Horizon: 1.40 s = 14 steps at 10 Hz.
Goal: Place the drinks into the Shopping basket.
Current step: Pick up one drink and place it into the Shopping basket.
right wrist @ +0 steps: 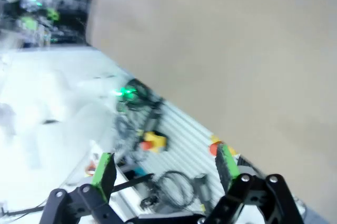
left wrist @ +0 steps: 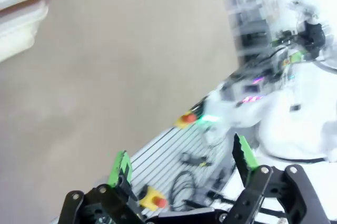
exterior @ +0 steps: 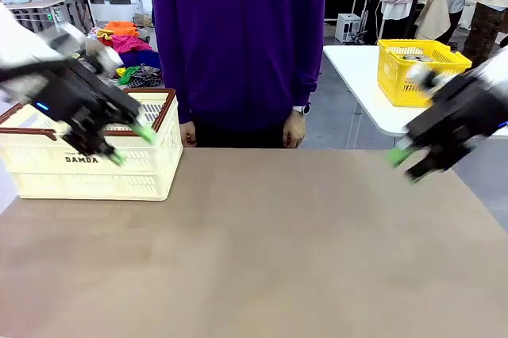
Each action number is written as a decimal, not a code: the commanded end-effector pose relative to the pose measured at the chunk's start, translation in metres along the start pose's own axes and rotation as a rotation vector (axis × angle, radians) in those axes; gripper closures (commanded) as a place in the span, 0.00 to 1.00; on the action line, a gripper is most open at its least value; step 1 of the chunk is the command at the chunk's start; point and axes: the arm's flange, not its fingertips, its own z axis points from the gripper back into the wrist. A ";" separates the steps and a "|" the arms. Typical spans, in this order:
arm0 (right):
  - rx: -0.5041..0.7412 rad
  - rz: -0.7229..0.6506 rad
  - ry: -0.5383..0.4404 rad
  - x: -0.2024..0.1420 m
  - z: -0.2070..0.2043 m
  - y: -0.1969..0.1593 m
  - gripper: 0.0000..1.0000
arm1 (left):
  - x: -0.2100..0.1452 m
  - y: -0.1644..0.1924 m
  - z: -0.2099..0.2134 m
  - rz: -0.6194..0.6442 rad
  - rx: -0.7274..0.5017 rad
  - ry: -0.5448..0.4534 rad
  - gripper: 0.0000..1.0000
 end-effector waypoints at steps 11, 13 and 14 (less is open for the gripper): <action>0.461 -0.563 -0.710 -0.178 0.166 -0.227 0.00 | -0.135 0.233 0.233 0.375 -0.545 -0.794 0.00; 0.461 -0.563 -0.710 -0.178 0.166 -0.227 0.00 | -0.135 0.233 0.233 0.375 -0.545 -0.794 0.00; 0.461 -0.563 -0.710 -0.178 0.166 -0.227 0.00 | -0.135 0.233 0.233 0.375 -0.545 -0.794 0.00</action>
